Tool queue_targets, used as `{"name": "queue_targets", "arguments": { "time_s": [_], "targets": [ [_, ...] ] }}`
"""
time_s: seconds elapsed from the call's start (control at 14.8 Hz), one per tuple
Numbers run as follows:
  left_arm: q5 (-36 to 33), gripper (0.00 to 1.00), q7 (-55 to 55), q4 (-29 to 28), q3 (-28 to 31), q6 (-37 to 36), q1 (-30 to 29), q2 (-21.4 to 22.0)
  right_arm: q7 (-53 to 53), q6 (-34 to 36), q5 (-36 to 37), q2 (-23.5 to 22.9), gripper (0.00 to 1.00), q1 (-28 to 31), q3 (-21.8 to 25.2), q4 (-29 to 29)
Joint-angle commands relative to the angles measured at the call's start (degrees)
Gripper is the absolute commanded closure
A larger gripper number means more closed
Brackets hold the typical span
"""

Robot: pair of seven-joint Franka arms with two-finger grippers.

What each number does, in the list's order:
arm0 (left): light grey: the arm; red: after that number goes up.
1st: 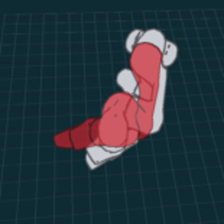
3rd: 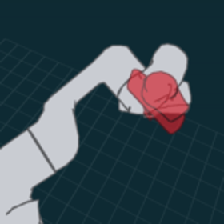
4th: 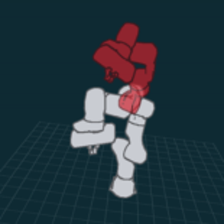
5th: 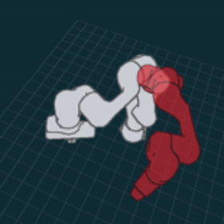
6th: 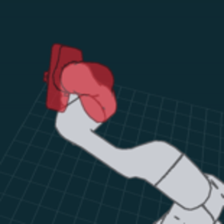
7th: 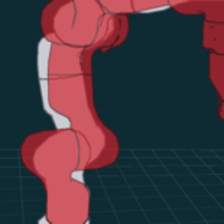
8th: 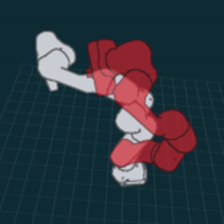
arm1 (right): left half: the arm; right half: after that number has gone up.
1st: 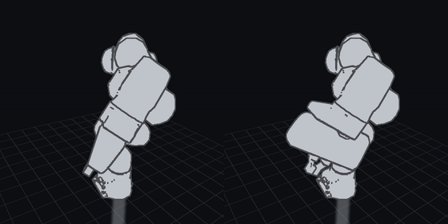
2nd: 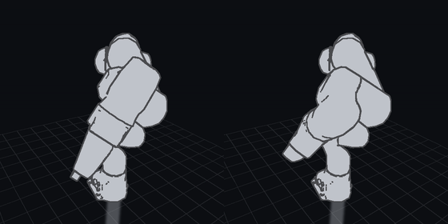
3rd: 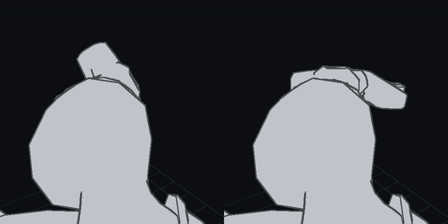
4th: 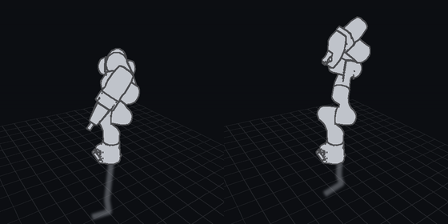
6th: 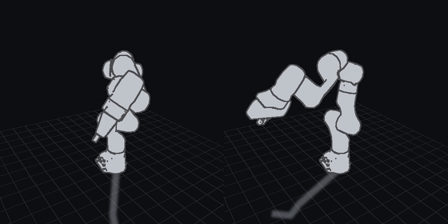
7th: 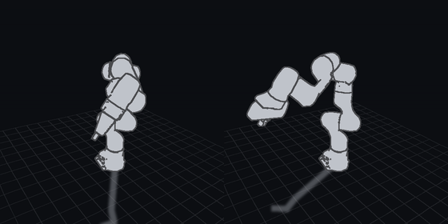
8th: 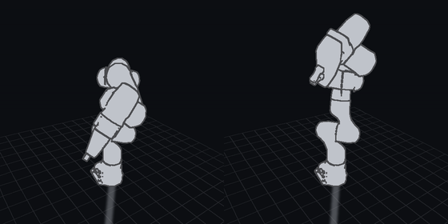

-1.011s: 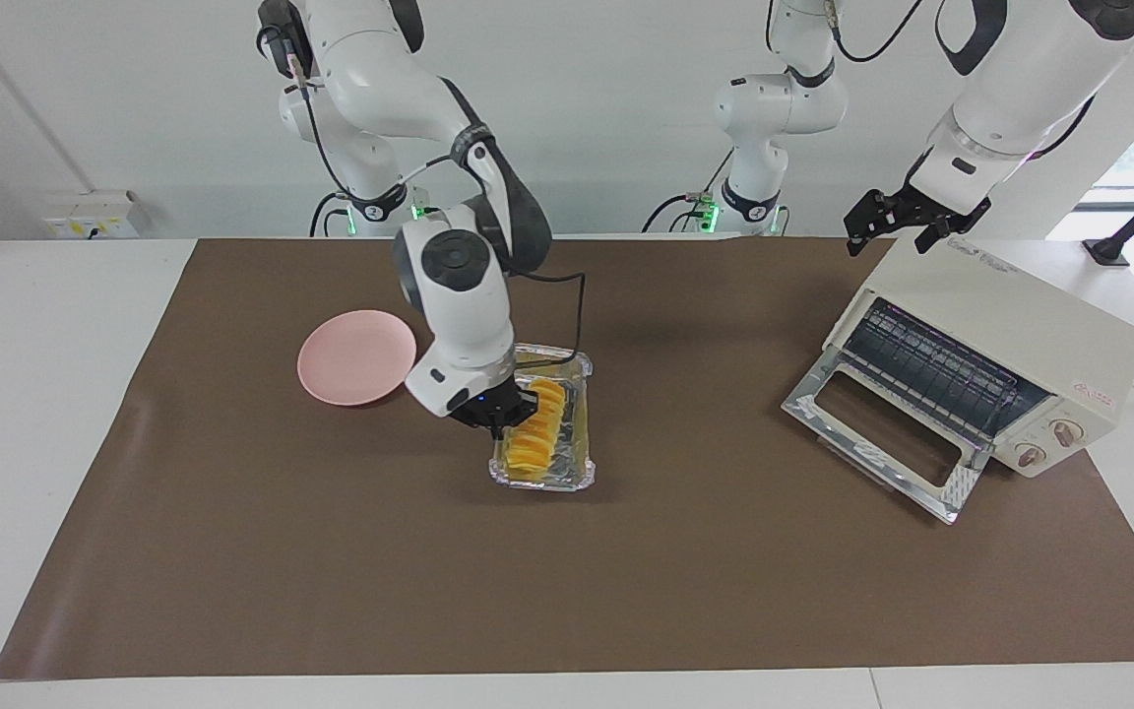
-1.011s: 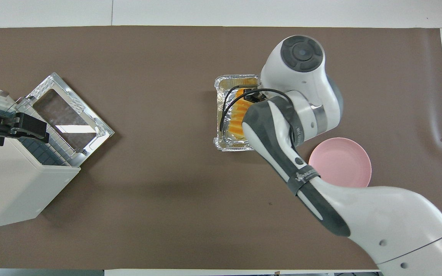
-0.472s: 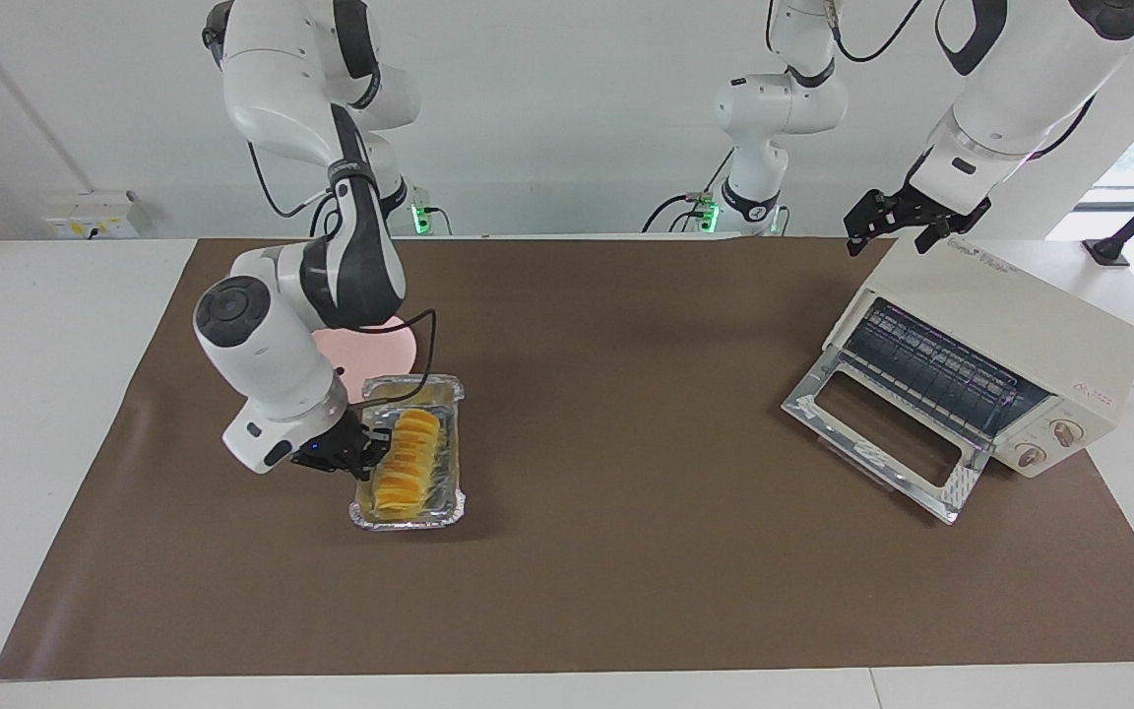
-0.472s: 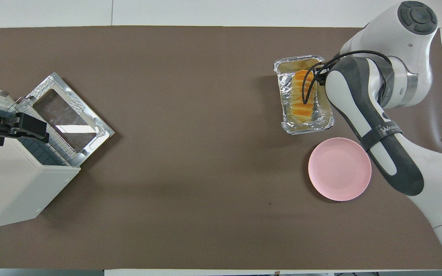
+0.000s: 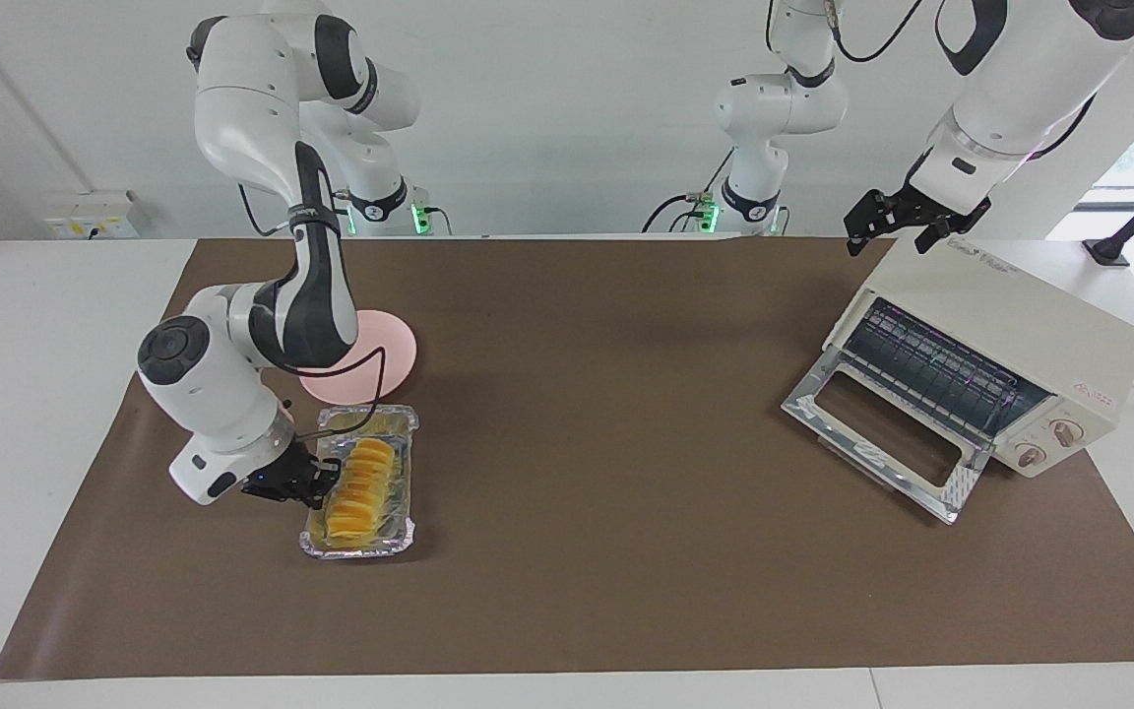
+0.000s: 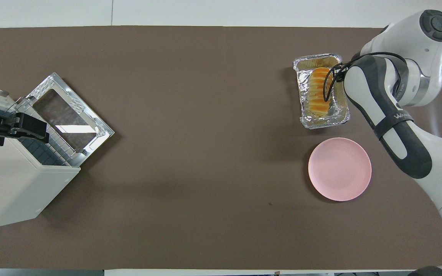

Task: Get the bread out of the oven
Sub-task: 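Release the tray and position the right gripper over the bread, then grasp the orange bread pastries in the tray with the right gripper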

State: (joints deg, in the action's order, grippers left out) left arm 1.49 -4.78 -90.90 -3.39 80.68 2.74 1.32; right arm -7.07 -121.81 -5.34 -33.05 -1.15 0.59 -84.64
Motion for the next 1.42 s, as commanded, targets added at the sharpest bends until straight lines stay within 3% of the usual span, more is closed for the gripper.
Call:
{"name": "queue_targets", "arguments": {
  "time_s": [0.0, 0.34, 0.4, 0.47, 0.54, 1.01, 1.35],
  "targets": [
    [0.27, 0.00, 0.03, -2.18, -0.47, 1.32, -0.64, 1.84, -4.18, -2.55, -0.72, -0.08, 1.00, 1.59, -0.42, -1.49],
    [0.27, 0.00, 0.03, -2.18, -0.47, 1.32, -0.72, 1.84, -3.83, -7.65, -0.37, 0.62, 0.98, 0.71, -0.33, -6.68],
    [0.27, 0.00, 0.03, -2.18, -0.47, 1.32, -0.72, 1.84, -3.83, -7.56, -0.20, 0.62, 0.69, 0.71, -0.33, -6.59],
    [0.27, 0.00, 0.03, -2.18, -0.47, 1.32, -0.72, 1.84, -3.83, -7.30, -0.11, 0.71, 0.14, 0.71, -0.33, -6.50],
    [0.27, 0.00, 0.12, -2.18, -0.47, 1.32, -0.72, 1.84, -3.83, -6.69, 0.07, 0.88, 0.00, 0.88, -0.33, -6.41],
    [0.27, 0.00, 0.12, -2.18, -0.47, 1.32, -0.72, 1.84, -3.48, 2.27, 2.43, 4.04, 0.00, 0.45, -0.15, -4.30],
    [0.27, 0.00, 0.12, -2.18, -0.47, 1.32, -0.72, 1.84, 2.65, 2.81, 5.33, 4.93, 0.00, -3.06, -0.15, -4.57]
  ]
}}
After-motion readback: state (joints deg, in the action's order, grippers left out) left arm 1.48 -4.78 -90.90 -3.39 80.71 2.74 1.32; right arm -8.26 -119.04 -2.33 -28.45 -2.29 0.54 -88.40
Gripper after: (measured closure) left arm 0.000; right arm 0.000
